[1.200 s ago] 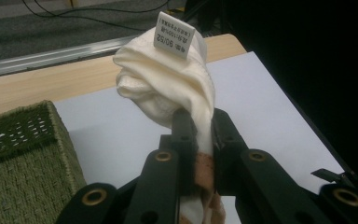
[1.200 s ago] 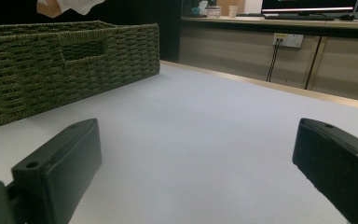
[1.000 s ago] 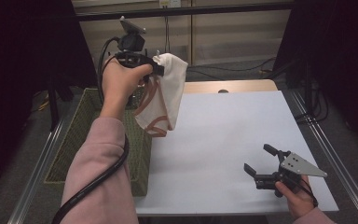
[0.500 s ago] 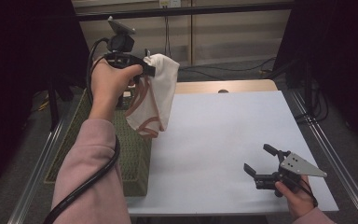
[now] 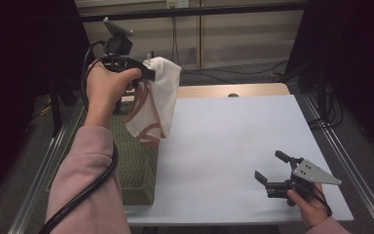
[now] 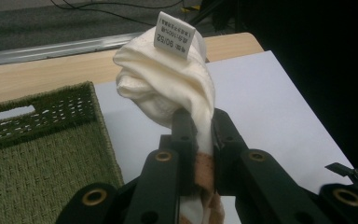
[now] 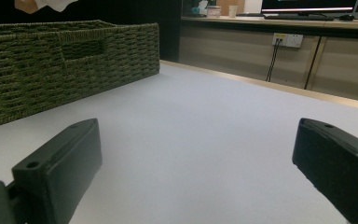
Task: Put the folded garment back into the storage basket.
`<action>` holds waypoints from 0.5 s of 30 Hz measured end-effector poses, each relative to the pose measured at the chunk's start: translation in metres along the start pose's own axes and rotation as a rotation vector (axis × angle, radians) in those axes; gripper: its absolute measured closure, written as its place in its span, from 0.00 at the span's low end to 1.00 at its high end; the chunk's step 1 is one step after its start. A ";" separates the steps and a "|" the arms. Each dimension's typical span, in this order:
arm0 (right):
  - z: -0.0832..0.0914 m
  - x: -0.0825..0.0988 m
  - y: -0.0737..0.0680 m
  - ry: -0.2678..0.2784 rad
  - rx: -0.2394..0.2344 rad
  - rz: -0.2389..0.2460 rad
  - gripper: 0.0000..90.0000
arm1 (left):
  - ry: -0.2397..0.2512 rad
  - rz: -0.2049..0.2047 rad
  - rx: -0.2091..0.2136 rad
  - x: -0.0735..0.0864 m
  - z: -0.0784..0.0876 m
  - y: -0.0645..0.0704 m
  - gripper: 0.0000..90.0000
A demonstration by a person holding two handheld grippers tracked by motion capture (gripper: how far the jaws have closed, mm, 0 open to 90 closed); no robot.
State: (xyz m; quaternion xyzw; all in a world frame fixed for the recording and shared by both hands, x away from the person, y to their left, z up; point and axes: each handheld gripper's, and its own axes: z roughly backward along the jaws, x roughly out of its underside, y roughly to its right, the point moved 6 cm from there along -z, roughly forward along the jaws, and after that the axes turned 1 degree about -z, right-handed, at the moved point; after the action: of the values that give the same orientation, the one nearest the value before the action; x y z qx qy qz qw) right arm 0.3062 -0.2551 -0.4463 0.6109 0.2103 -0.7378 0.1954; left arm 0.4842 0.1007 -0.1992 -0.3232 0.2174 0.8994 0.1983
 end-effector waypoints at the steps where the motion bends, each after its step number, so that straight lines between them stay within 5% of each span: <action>1: 0.000 0.000 0.000 0.000 0.001 0.000 0.01 | 0.001 0.003 0.003 0.000 0.001 -0.001 0.92; 15: -0.001 0.000 0.000 0.001 -0.005 0.008 0.01 | -0.004 0.033 -0.017 0.007 0.012 -0.015 0.92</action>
State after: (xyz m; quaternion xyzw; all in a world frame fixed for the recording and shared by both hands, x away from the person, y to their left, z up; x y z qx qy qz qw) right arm 0.3066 -0.2546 -0.4462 0.6116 0.2099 -0.7363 0.1996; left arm 0.4810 0.1206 -0.1997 -0.3196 0.2148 0.9049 0.1812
